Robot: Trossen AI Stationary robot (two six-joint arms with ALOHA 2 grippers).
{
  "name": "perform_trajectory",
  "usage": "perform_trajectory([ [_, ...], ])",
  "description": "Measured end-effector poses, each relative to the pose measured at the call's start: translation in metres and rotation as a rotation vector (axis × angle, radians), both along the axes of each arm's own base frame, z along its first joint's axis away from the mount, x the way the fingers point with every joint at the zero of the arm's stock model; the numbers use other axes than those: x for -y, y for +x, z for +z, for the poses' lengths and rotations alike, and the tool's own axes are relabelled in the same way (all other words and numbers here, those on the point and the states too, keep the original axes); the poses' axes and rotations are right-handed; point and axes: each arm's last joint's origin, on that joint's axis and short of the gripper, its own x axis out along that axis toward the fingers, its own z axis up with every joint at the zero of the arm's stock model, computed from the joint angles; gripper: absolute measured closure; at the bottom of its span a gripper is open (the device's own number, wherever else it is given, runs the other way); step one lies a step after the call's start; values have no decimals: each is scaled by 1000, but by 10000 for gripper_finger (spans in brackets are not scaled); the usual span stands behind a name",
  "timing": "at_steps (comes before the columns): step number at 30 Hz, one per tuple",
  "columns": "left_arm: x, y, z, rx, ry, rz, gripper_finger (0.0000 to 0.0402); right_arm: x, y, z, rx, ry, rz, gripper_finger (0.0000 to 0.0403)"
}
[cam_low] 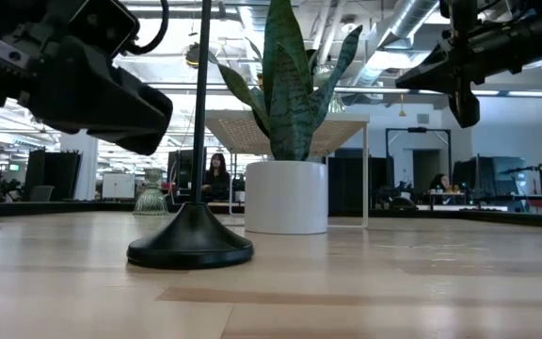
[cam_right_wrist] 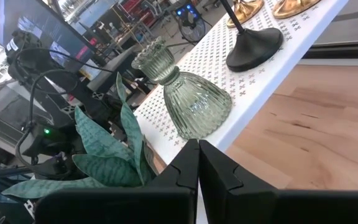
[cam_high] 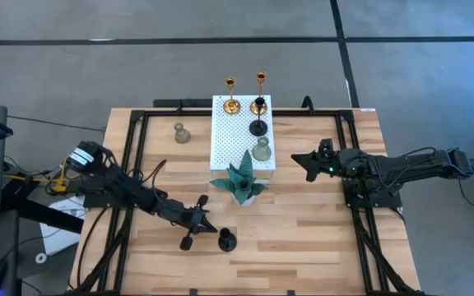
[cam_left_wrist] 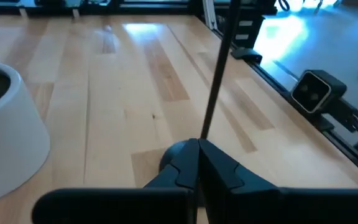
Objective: Pick & Place candle stick holders
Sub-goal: Put the black candle holder on the shelf aligned with the other black candle holder
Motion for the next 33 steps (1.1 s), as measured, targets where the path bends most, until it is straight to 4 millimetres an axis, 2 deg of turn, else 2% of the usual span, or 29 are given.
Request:
perform_trajectory([
  [7,3,7,-7,39,-19,10,393,0,0,0,0,1,0,403],
  [11,8,16,-3,56,-28,11,373,0,0,0,0,1,0,403],
  [18,6,26,0,65,-40,35,299,0,0,0,1,1,0,403],
  [22,3,28,0,38,-115,51,246,0,0,0,1,1,0,403],
  [28,5,27,0,3,-189,-23,168,0,0,0,2,1,0,403],
  [33,6,29,3,15,-191,-8,133,0,0,0,2,1,0,403],
])
